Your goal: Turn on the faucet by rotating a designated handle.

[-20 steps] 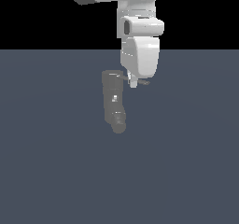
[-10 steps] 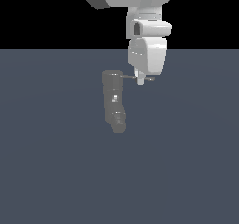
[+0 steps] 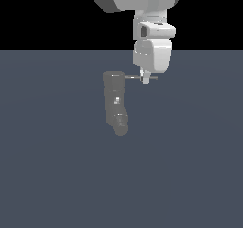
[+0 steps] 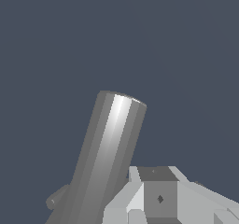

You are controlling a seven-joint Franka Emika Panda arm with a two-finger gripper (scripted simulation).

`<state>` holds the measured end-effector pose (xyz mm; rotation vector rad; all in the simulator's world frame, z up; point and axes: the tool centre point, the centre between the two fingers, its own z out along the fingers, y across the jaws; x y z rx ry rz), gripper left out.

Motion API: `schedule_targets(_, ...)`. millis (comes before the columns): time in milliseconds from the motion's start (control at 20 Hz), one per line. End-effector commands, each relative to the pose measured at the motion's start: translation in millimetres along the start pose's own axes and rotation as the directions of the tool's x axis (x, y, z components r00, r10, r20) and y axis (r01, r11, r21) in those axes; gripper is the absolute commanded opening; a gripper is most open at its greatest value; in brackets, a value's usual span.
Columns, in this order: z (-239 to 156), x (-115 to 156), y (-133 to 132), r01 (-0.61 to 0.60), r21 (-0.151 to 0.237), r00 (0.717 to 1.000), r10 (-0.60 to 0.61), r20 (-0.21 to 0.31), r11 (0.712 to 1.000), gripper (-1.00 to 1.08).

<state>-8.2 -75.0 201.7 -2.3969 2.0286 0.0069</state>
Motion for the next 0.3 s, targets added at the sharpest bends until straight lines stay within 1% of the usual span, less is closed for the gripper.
schedule_targets(0,-0.1,23.2,-2.3,-0.029,0.002,1.0,0.029,-0.004,1.0,-1.0)
schedule_targets(250,-0.2,34.6,-11.3,-0.033,0.002,0.999,0.033,-0.004,0.999,-1.0)
